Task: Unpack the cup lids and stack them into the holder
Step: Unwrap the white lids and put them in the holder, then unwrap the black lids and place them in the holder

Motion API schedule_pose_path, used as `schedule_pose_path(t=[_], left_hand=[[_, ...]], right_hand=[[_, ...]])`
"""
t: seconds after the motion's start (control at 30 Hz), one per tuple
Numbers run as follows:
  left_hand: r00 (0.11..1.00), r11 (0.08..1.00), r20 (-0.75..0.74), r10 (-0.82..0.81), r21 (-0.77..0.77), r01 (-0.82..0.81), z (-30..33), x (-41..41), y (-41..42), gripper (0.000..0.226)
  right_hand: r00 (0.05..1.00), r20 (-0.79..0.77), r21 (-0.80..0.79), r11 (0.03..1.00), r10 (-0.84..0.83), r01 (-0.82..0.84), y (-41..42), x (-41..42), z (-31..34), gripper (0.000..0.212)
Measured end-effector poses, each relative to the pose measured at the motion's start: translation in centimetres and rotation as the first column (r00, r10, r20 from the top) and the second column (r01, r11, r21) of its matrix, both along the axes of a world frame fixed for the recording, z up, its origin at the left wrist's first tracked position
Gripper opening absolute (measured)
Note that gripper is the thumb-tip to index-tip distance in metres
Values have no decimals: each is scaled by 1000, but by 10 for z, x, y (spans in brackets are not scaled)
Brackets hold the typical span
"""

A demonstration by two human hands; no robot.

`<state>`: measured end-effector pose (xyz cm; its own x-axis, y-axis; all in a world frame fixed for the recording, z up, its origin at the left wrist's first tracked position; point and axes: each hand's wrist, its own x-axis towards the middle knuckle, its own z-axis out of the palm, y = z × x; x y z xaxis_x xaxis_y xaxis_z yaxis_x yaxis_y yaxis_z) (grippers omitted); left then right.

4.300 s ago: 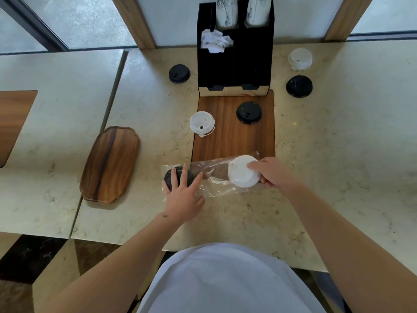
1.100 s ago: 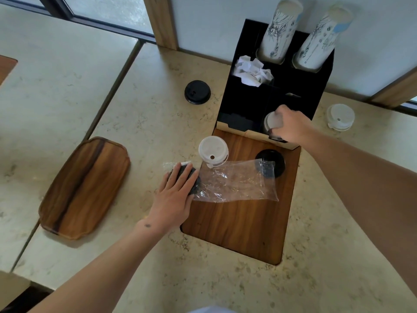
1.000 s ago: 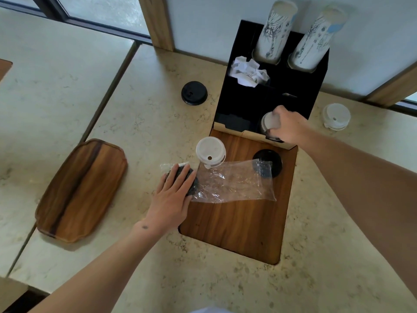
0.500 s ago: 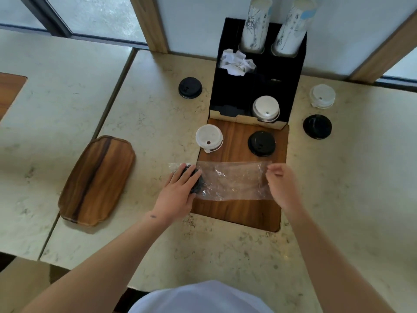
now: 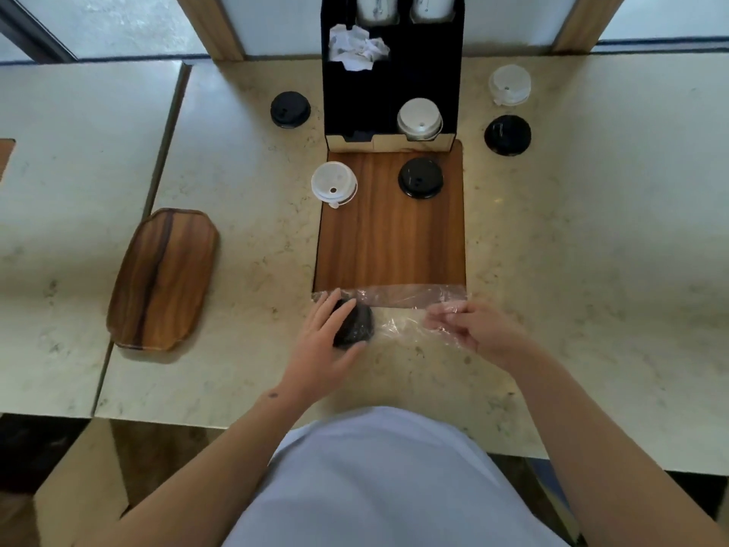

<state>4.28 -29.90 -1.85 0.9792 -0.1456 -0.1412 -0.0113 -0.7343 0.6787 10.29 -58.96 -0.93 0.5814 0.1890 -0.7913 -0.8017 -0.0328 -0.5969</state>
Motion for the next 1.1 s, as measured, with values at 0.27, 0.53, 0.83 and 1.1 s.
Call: schedule_pose_path(t=[0.27, 0.53, 0.83, 1.1], left_hand=[[581, 641, -559, 591, -112, -760, 10, -1, 15, 45], [515, 558, -799, 310, -286, -779, 9, -1, 16, 29], [538, 556, -820, 195, -360, -750, 17, -7, 19, 35], [548, 499, -826, 129, -424, -756, 16, -6, 6, 27]], right_hand=[[981, -27, 204, 962, 190, -181, -1, -19, 12, 43], [939, 51, -23, 940, 341, -341, 22, -37, 25, 44], [913, 159, -84, 926, 376, -367, 12, -66, 7, 28], [944, -104, 37, 949, 314, -312, 10, -80, -3, 53]])
